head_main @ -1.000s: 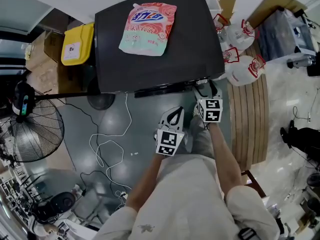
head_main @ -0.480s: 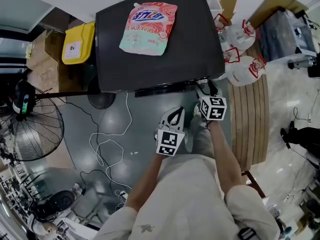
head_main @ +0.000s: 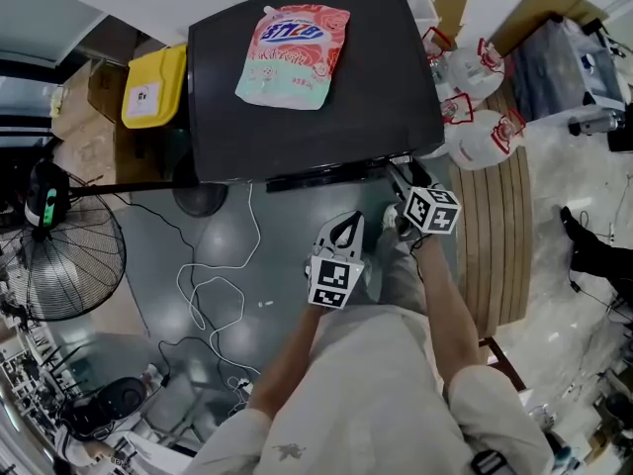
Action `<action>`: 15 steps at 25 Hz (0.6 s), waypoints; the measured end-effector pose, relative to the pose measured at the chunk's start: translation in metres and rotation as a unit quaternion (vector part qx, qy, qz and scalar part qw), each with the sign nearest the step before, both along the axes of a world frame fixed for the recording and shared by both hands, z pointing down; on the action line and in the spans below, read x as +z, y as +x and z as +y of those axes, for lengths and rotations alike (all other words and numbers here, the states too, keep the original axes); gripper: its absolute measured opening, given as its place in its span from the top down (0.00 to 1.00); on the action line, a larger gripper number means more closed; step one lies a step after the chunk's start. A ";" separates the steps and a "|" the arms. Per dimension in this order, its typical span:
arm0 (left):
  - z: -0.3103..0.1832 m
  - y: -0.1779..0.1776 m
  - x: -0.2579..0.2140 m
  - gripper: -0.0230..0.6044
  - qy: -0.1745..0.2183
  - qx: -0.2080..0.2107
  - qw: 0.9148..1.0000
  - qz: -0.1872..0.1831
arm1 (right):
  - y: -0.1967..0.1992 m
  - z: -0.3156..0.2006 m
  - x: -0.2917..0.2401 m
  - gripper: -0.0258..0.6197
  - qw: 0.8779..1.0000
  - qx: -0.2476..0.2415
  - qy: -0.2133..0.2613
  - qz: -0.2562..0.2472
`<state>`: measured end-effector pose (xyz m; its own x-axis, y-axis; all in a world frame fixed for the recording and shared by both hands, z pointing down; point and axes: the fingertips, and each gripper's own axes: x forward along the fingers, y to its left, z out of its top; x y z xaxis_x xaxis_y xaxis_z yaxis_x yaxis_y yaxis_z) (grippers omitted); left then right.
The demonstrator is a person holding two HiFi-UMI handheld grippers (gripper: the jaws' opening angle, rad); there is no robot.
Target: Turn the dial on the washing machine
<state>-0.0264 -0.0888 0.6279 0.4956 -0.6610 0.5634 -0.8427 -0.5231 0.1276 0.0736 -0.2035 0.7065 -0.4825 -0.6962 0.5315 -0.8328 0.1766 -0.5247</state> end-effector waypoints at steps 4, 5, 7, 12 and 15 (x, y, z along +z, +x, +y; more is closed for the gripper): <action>-0.001 0.000 -0.002 0.94 0.000 0.001 1.000 0.001 | 0.000 0.000 -0.001 0.53 1.000 0.005 -0.004 -0.016; -0.001 0.000 -0.002 0.94 0.000 0.001 1.000 0.001 | 0.001 0.000 -0.001 0.53 1.000 0.005 -0.004 -0.018; -0.001 -0.001 -0.001 0.94 0.000 0.000 1.000 0.001 | 0.001 0.000 -0.001 0.53 1.000 0.005 -0.005 -0.021; 0.000 -0.003 0.000 0.94 -0.001 -0.002 1.000 0.003 | 0.000 0.000 -0.001 0.53 1.000 0.005 -0.003 -0.023; -0.001 -0.005 0.000 0.94 0.000 -0.004 1.000 0.003 | 0.000 0.000 -0.001 0.52 1.000 0.007 -0.002 -0.021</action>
<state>-0.0312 -0.0900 0.6279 0.4943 -0.6643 0.5606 -0.8457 -0.5168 0.1333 0.0739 -0.2036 0.7060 -0.4947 -0.7007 0.5141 -0.8121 0.1622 -0.5605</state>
